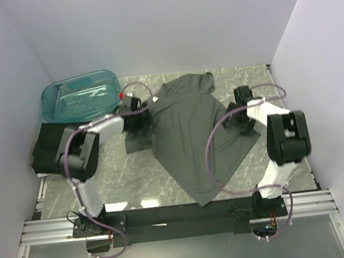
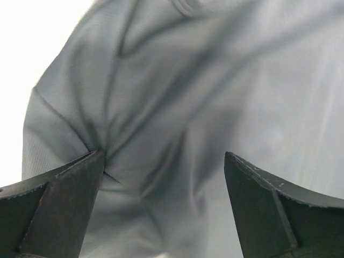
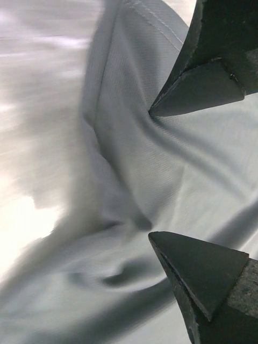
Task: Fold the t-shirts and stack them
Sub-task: Flatten the tshirt out
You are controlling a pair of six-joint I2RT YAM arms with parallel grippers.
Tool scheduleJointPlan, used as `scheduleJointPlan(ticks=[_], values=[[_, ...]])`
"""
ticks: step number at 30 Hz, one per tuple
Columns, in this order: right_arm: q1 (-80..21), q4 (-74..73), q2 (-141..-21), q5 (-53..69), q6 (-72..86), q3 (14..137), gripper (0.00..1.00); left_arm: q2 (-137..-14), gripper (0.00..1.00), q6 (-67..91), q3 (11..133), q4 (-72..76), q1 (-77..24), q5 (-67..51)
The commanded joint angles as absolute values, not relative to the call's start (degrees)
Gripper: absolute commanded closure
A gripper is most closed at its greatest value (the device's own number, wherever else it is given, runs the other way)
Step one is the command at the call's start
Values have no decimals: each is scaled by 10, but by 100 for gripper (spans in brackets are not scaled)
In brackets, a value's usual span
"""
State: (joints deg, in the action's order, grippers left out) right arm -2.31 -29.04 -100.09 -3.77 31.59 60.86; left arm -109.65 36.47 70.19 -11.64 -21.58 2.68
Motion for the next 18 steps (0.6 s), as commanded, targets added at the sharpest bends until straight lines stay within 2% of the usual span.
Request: scheduleJointPlan(ticks=[1, 7, 12, 15, 18], values=[[-8, -320, -1091, -59, 276, 734, 7, -1026, 1, 460, 568, -134, -270, -2], [18, -408, -1264, -110, 199, 1003, 6, -937, 1, 546, 508, -194, -400, 43], [26, -412, -1346, -109, 125, 1141, 6, -876, 1, 545, 513, -216, -416, 97], [26, -423, -1341, -110, 108, 1183, 6, -882, 1, 527, 566, -273, -411, 163], [26, -417, -1297, -106, 98, 1197, 5, -889, 1, 500, 600, -274, -411, 169]])
